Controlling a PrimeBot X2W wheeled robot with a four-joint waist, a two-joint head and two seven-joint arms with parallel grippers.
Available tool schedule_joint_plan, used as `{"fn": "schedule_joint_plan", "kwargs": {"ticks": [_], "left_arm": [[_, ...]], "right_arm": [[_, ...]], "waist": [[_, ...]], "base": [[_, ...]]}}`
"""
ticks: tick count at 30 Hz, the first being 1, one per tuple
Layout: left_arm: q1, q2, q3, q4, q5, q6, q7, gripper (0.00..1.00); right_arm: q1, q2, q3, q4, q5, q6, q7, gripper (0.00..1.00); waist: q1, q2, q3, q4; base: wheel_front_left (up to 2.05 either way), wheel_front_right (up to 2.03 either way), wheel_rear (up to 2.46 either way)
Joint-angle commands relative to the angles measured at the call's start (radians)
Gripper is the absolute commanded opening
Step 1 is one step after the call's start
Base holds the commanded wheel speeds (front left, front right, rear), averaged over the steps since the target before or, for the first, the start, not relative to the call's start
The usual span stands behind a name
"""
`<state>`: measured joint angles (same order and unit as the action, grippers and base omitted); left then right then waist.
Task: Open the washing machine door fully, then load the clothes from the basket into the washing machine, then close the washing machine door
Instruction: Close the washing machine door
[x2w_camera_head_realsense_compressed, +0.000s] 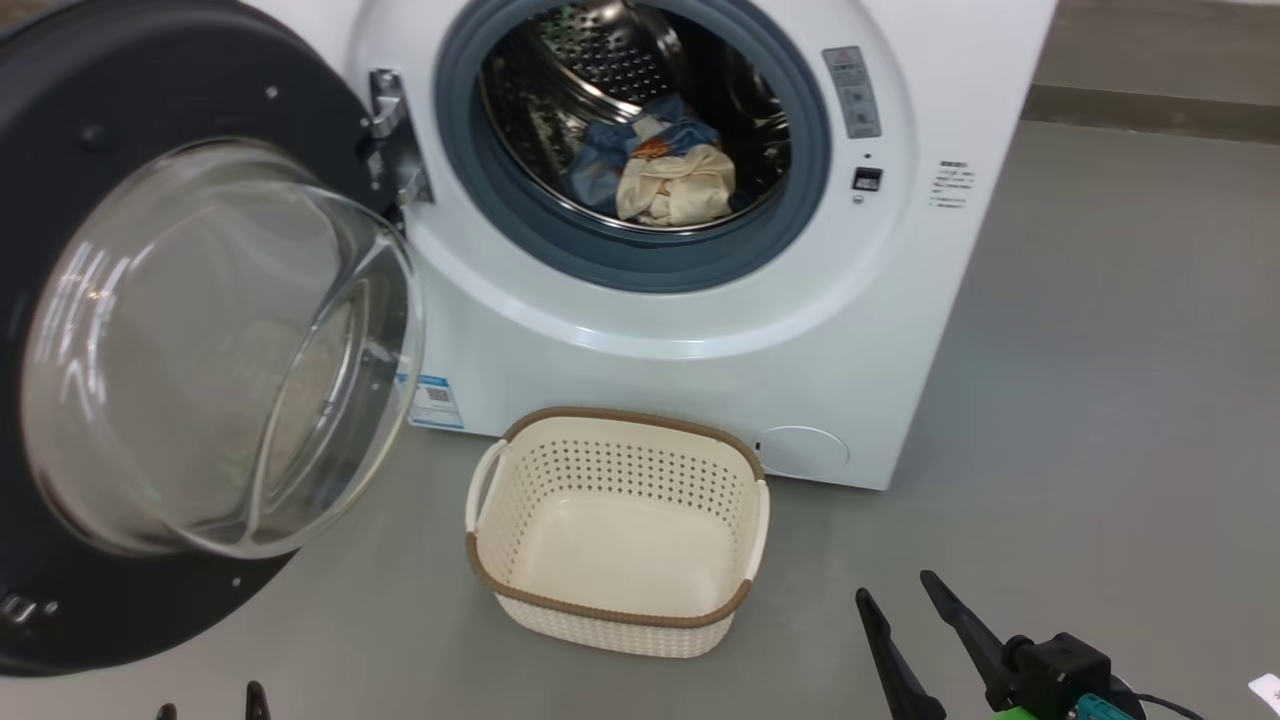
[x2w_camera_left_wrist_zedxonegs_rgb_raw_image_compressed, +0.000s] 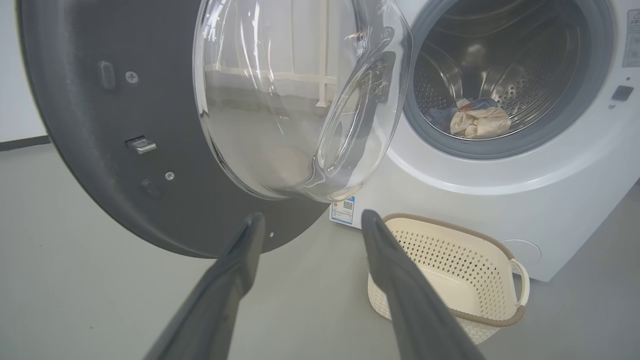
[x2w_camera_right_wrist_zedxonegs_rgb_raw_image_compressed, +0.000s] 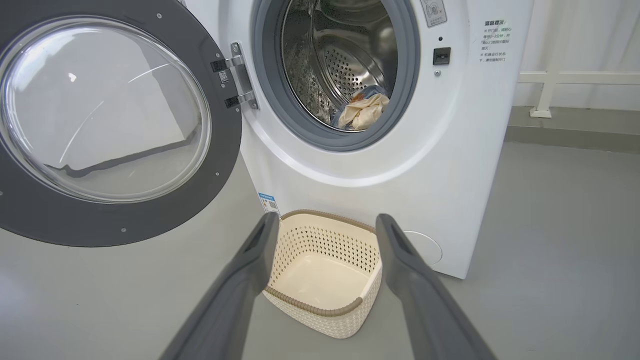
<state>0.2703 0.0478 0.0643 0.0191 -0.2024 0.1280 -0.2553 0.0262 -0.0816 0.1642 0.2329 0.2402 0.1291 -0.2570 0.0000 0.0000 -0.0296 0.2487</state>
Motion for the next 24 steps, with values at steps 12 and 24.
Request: {"fn": "schedule_joint_plan", "kwargs": {"ticks": [12, 24], "left_arm": [[-0.021, 0.002, 0.028, -0.019, -0.018, 0.018, -0.006, 1.0], [-0.023, 0.002, 0.026, -0.027, -0.038, 0.038, -0.006, 1.0]], "right_arm": [[0.0, -0.001, 0.035, -0.021, -0.006, 0.002, -0.005, 1.0], [-0.007, -0.009, 0.044, -0.02, -0.006, 0.002, -0.005, 1.0]], "waist": [[0.0, 0.0, 0.007, 0.11], [0.0, 0.0, 0.026, 0.189]], "base": [[0.0, 0.0, 0.0], [0.0, 0.0, 0.0]]}}
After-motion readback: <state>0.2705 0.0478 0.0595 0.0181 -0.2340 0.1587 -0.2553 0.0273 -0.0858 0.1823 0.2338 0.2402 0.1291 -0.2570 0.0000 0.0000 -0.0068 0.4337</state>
